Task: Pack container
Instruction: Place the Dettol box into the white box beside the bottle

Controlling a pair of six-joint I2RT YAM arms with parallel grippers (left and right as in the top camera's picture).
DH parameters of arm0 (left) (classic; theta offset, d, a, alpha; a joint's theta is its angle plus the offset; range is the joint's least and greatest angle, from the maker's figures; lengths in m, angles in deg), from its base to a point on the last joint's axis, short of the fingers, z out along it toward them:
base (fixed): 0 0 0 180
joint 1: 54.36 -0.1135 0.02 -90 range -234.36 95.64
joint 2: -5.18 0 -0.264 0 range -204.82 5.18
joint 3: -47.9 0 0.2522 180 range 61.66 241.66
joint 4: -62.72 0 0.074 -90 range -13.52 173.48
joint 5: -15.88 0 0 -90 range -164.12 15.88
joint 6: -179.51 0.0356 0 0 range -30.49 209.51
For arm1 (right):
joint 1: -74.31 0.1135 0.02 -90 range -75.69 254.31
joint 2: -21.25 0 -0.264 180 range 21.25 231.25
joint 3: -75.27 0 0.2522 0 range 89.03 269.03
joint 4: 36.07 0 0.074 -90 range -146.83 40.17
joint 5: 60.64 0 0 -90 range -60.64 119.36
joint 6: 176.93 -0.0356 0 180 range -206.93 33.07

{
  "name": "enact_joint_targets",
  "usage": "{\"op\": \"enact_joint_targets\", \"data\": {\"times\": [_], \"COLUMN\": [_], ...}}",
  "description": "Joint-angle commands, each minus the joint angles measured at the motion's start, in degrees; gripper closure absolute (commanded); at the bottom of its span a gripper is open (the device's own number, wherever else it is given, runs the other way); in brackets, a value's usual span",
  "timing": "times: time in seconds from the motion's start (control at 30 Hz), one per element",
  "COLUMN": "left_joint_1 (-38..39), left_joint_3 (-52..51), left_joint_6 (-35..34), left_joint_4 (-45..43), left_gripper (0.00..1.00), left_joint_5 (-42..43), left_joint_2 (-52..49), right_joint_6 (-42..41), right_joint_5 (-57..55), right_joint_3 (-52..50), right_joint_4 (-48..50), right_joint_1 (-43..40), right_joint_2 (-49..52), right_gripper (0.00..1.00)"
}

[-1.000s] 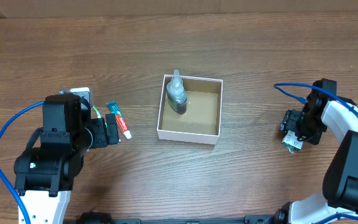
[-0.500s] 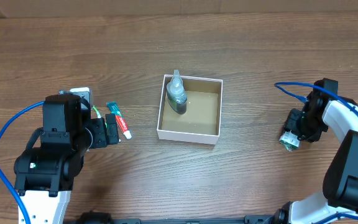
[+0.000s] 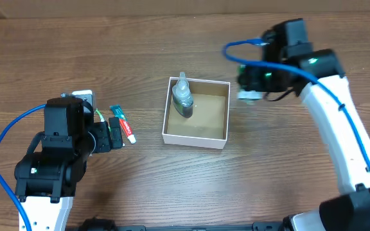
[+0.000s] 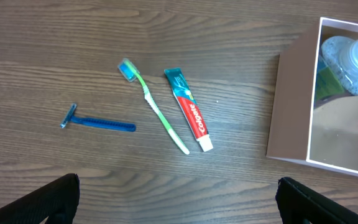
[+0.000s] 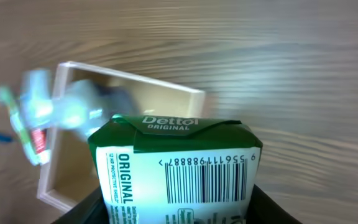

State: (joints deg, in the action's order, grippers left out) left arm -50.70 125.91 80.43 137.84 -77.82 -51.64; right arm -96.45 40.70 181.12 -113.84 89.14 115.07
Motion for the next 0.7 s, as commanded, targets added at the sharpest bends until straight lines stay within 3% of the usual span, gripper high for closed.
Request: {"op": "enact_joint_targets", "data": {"times": [0.0,0.17,0.33,0.4,0.47,0.57,0.67], "left_joint_1": [-0.3,-0.3,-0.3,-0.3,-0.3,-0.3,-0.3], "left_joint_3": [1.1,1.1,1.1,1.1,1.1,1.1,1.1], "left_joint_6": [-0.8,-0.8,-0.8,-0.8,-0.8,-0.8,-0.8], "left_joint_4": [-0.1,-0.1,-0.1,-0.1,-0.1,0.0,0.0], "left_gripper": [0.0,0.0,0.0,0.0,0.0,0.0,0.0], "left_joint_5": [-0.3,-0.3,-0.3,-0.3,-0.3,-0.3,-0.3], "left_joint_2": [-0.2,-0.2,-0.2,-0.2,-0.2,-0.2,-0.2], "right_joint_6": [-3.0,-6.0,-6.0,-6.0,-5.9,-5.9,-5.7], "right_joint_5": [-1.8,-4.7,-4.6,-4.6,-4.6,-4.6,-5.6], "right_joint_3": [-0.2,-2.2,-2.2,-2.2,-2.1,-2.1,-0.9], "right_joint_4": [3.3,5.8,5.3,5.9,6.1,6.7,6.0], "right_joint_1": [6.0,9.9,9.9,9.9,9.9,9.9,9.9], "right_joint_2": [0.9,7.2,15.0,16.4,16.5,16.5,15.5], "right_gripper": [0.96,0.96,0.87,0.76,0.46,0.41,0.23]}}
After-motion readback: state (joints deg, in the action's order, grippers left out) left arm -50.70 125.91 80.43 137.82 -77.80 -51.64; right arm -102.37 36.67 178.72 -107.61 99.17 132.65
